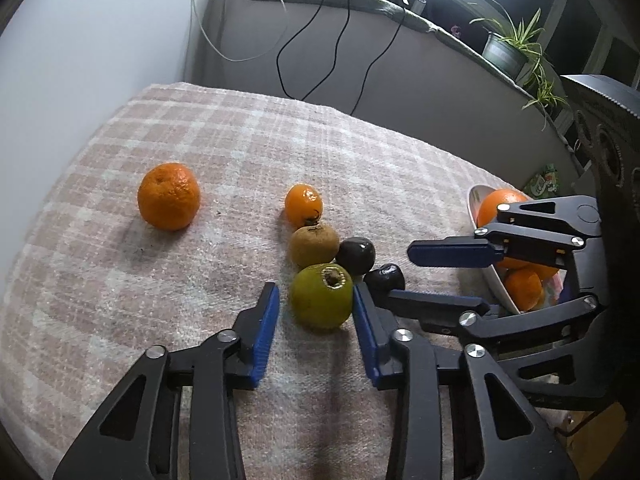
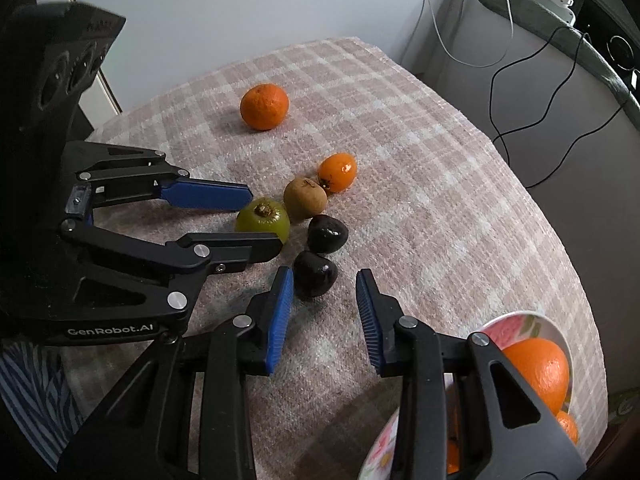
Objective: Organize fruits
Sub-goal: 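Grasp a dark plum with the right tool while the left tool grasps the green fruit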
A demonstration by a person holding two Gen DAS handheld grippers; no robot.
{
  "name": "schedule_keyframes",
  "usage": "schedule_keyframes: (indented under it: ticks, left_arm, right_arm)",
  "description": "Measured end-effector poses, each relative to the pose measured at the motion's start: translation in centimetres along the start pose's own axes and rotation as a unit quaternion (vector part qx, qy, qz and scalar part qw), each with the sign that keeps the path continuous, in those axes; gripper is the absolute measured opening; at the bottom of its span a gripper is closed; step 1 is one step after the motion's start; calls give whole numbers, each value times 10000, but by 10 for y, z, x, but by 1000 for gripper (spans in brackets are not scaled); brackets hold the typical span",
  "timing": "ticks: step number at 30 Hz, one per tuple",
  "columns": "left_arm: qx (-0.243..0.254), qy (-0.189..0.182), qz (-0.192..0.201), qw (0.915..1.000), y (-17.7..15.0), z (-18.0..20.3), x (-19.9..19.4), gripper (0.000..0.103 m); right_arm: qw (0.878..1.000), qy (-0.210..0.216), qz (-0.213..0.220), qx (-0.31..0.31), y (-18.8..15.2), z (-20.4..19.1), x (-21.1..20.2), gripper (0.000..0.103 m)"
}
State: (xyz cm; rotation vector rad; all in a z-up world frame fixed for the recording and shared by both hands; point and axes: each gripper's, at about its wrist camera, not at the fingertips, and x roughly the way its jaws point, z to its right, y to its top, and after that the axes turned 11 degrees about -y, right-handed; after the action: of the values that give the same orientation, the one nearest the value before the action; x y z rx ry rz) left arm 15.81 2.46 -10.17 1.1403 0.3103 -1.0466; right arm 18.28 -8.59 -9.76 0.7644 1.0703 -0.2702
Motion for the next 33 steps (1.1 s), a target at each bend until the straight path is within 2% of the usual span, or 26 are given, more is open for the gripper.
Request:
schedule_keyframes:
  ticks: [11,14,16,17,21,26,28,33]
  left_arm:
    - [123,21,63,9999,0,0,-7,27]
    - [134,-4,53,9999,-1,-1,-9,27]
    - [153,-14,32,9999,-2,0,-8,28]
    - [162,-11,26,9999,-2,1,-7,28]
    - [142,5,-17,9999,1,0,-3,33]
    - [136,-54,-66,9999,2,-2,1,34]
    - [155,-96,-68,9998,1,-1,2,28]
    - [197,-35,-17,9998,0,4,-2,27]
  right_arm:
    - [9996,203,-170,-40,6,-1,12,34]
    - [9994,143,-258,-169,7,-6,19,34]
    - [9994,122,-252,-182,7,-7,20,31]
    - [9995,146,-246,-152,8,-6,19,26]
    - [9995,181,-249,-76,7,-4,17,25]
    - [9996,124,-236,-34,5,-1,14,25]
    - [9997,129,-214,-21,4,0,11,25]
    - [9999,116,-105,21,1,2,-1,25]
